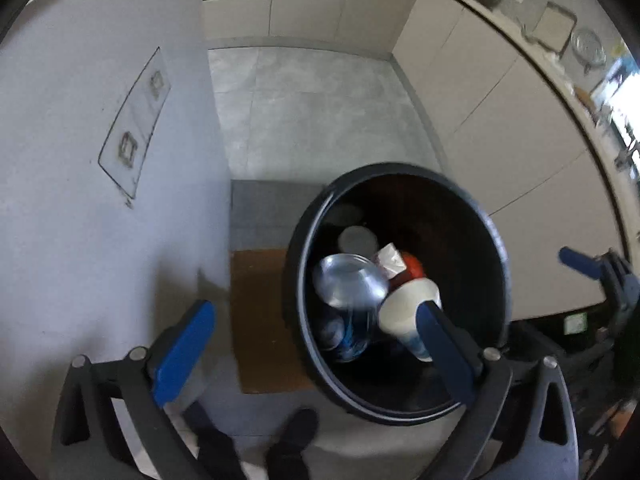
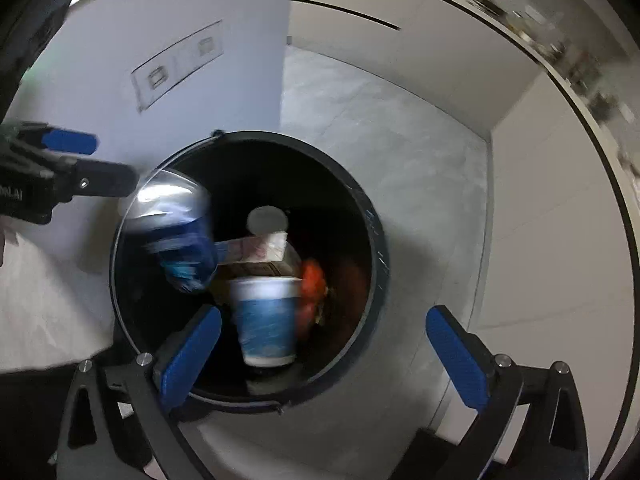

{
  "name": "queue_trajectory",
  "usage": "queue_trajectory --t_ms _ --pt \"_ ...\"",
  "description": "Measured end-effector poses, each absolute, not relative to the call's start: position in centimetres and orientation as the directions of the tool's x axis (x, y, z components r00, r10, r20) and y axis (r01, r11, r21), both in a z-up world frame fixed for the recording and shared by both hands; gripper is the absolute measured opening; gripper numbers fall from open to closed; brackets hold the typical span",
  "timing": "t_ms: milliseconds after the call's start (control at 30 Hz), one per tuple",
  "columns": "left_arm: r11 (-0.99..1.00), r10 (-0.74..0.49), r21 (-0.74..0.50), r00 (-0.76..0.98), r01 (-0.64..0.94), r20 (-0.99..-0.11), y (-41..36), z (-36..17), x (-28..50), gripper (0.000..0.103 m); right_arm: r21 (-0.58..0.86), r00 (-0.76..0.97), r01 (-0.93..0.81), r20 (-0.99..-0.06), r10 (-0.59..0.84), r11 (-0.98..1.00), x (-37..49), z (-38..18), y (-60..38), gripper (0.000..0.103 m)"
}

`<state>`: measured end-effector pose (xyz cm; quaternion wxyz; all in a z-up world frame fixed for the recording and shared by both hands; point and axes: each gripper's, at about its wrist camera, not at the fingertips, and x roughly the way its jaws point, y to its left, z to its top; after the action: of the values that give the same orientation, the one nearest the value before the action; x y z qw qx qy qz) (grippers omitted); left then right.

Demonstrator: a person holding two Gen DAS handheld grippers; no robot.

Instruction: Collect trash

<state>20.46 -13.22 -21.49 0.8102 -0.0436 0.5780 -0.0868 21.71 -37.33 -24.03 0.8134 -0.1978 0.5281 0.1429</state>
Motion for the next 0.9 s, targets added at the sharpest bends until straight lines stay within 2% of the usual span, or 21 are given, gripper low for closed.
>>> queue_trajectory --t_ms 133,400,900 --pt "0.984 -0.165 -0.131 0.334 0.121 -0.928 -13.6 -21.2 19.3 0.102 -0.079 0.367 -0.324 -0.929 0.048 0.943 21.9 -24.2 -39.4 0.103" --pt "0.981 -0.154 -0.099 0.361 0.165 -0.92 -14.2 -20.3 17.9 0.102 -0.025 0.367 -0.214 -0.928 0.057 0.976 20.1 -24.0 -40.0 0.103" --pt "0.973 -0.185 -0.096 0.466 0.208 -0.865 -11.5 -14.6 13.2 0.102 -0.047 0.449 -0.074 -0.893 -0.009 0.996 13.9 -19.2 -37.2 0.103"
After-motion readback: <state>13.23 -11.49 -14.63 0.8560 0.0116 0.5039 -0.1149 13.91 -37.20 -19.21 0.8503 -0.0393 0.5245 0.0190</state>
